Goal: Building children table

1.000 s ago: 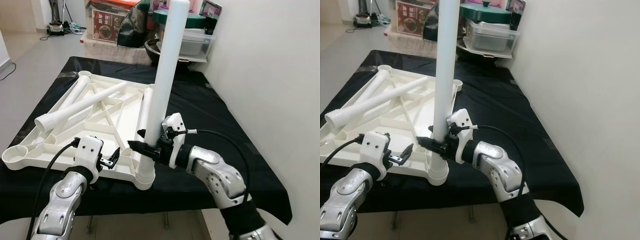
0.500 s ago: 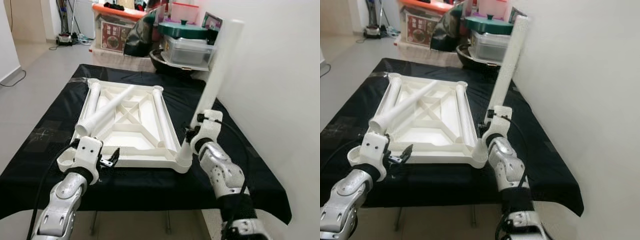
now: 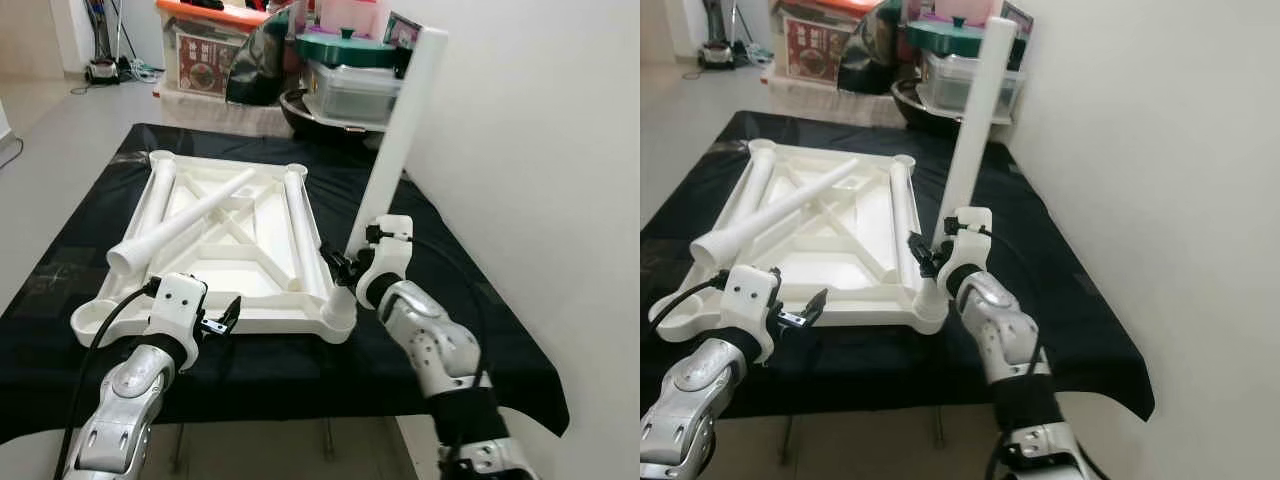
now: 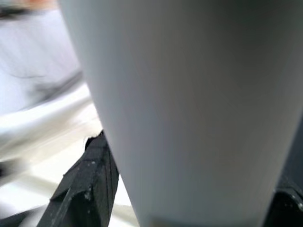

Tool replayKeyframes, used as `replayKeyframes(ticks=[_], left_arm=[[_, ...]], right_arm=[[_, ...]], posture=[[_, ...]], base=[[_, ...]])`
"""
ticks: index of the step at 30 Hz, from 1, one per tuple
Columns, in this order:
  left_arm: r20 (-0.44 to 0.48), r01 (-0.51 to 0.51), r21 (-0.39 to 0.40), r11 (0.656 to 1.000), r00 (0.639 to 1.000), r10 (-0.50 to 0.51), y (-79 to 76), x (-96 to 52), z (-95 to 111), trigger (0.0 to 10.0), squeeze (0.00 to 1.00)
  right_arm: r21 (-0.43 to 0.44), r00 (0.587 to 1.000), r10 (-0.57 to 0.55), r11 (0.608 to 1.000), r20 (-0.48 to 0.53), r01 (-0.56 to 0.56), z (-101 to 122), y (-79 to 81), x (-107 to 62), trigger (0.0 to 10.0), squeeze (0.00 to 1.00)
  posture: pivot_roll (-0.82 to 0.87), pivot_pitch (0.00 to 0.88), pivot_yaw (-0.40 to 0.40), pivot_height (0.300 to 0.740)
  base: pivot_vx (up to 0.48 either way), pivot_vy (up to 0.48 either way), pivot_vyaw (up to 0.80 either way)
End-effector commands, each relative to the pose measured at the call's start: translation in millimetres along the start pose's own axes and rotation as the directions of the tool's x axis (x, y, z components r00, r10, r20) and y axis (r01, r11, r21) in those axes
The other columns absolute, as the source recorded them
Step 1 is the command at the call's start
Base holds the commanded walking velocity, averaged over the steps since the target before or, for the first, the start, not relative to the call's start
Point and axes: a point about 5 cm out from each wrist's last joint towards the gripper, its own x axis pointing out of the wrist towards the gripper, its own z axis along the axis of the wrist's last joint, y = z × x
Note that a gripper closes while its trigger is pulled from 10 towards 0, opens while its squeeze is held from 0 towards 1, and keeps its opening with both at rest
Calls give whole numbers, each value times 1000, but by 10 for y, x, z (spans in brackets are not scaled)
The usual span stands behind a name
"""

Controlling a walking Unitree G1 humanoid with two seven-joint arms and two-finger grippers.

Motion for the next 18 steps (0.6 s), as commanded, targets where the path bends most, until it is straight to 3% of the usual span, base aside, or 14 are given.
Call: replayKeyframes(ticks=[1, 2, 3, 4, 9, 10, 11, 12, 13, 16, 17, 18], left_arm=[[-9, 14, -6, 1000, 1000, -14, -27, 17, -28, 10000, 0], [-9, 14, -6, 1000, 1000, -14, -27, 17, -28, 10000, 0], [-8, 15, -7, 1000, 1000, -15, -31, 20, -28, 10000, 0], [-8, 14, -9, 1000, 1000, -15, -39, 25, -29, 10000, 0], [-8, 12, -10, 1000, 1000, -12, -47, 26, -32, 10000, 0], [-8, 11, -11, 1000, 1000, -11, -51, 23, -34, 10000, 0], [-8, 11, -11, 1000, 1000, -11, -51, 23, -34, 10000, 0], [-8, 10, -13, 1000, 1000, -10, -54, 17, -38, 10000, 0], [-8, 10, -14, 1000, 1000, -10, -53, 15, -39, 10000, 0], [-8, 10, -14, 1000, 1000, -10, -52, 14, -39, 10000, 0], [-7, 11, -16, 1000, 1000, -11, -52, 14, -39, 10000, 0], [-7, 12, -16, 1000, 1000, -12, -51, 15, -39, 10000, 0]], right_arm=[[-38, 961, 275, 961, 32, -274, 129, 323, 6, 10000, 0], [-38, 961, 275, 961, 32, -274, 129, 323, 6, 10000, 0], [-66, 929, 369, 928, 18, -367, 134, 393, -38, 10000, 0], [-112, 868, 495, 861, -35, -495, 64, 478, -94, 10000, 0], [-118, 847, 526, 838, -83, -532, -51, 481, -81, 10000, 0], [-115, 852, 516, 844, -93, -524, -91, 460, -56, 8314, 0], [-115, 852, 516, 844, -93, -524, -91, 460, -56, 8314, 0], [-99, 928, 359, 924, -101, -369, -148, 284, 72, 0, 0], [-94, 964, 243, 963, -108, -254, -176, 171, 138, 0, 0], [-90, 974, 200, 974, -106, -210, -175, 126, 147, 0, 0], [-57, 993, -25, 998, -119, 19, -214, -95, 160, 0, 0], [-40, 975, -184, 983, -126, 181, -247, -250, 129, 0, 0]], posture=[[144, 0, -198, 740], [144, 0, -198, 740], [147, 0, -201, 740], [157, 0, -209, 740], [164, 0, -215, 740], [168, 0, -219, 740], [168, 0, -219, 740], [167, 0, -218, 740], [167, 0, -218, 740], [162, 0, -214, 740], [158, 0, -212, 740], [157, 0, -212, 740]], base=[[0, 0, 0], [0, 0, 0], [0, 0, 0], [0, 0, 0], [0, 0, 0], [0, 0, 0], [0, 0, 0], [0, 0, 0], [0, 0, 0], [0, 0, 0], [0, 0, 0], [0, 0, 0]])
